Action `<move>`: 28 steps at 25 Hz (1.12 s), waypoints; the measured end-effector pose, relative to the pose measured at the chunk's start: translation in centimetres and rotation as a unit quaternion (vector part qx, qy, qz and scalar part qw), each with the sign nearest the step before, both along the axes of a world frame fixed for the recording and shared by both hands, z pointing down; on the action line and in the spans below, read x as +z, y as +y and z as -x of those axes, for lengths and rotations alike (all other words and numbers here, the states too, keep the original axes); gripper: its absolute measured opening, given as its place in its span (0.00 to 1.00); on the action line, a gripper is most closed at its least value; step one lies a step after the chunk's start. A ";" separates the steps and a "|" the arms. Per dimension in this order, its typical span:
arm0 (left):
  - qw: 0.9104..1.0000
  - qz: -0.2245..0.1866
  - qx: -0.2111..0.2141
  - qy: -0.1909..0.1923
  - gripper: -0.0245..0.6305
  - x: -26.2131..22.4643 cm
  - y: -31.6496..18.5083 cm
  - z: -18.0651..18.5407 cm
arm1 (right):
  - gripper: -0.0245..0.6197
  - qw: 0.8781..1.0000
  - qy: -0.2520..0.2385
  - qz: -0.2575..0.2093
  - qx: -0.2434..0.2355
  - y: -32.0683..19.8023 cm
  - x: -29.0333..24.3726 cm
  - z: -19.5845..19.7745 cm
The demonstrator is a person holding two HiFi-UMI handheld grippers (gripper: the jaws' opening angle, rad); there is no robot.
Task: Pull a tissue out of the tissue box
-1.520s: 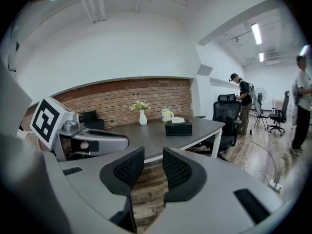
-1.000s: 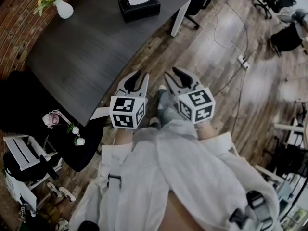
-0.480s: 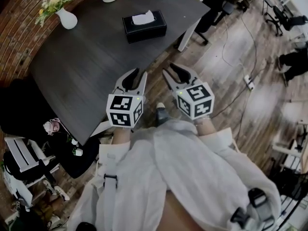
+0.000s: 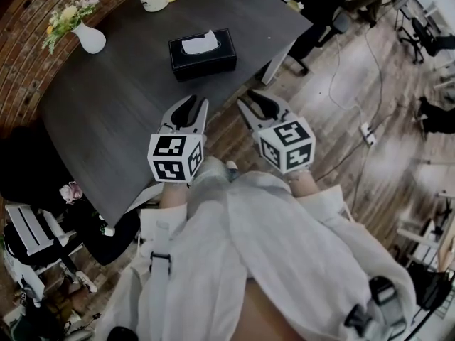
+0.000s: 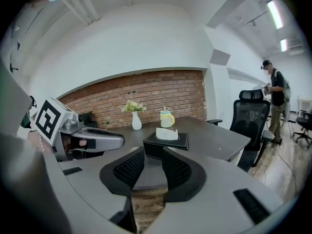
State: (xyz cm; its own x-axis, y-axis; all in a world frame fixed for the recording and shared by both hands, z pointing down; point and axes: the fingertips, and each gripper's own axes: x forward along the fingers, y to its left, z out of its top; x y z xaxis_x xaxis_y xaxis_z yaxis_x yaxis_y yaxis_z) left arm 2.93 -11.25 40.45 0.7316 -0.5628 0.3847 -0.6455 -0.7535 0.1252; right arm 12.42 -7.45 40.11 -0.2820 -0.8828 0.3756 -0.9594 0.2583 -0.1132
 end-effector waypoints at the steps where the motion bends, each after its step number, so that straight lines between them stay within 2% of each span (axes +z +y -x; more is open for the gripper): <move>1: 1.000 0.003 0.001 -0.003 0.15 0.2 -0.2 -0.3 | 0.21 1.000 -0.003 0.002 0.002 -0.1 0.2 -0.4; 10: 1.000 0.017 0.005 -0.008 0.15 1.4 -2.3 -2.0 | 0.21 0.999 -0.013 0.012 0.029 -1.4 1.5 -3.4; 16: 1.000 0.016 -0.004 -0.006 0.15 1.8 -5.5 -2.3 | 0.21 0.999 -0.014 0.022 0.033 -4.2 2.6 -4.7; 22: 0.999 0.016 -0.042 0.011 0.15 2.7 -11.4 -1.3 | 0.21 1.000 -0.003 0.027 0.004 -10.8 3.9 -4.2; 28: 0.998 0.032 -0.062 0.001 0.15 3.4 -15.5 -1.2 | 0.21 0.998 0.010 0.036 -0.041 -16.4 3.5 -3.8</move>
State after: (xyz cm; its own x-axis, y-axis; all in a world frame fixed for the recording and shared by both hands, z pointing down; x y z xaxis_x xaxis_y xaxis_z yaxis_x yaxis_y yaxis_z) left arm 4.11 -26.78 43.87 0.6592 -0.6233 0.4208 -0.7324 -0.6589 0.1714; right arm 16.20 -23.82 43.59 -0.3434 -0.8275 0.4442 -0.9379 0.3274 -0.1151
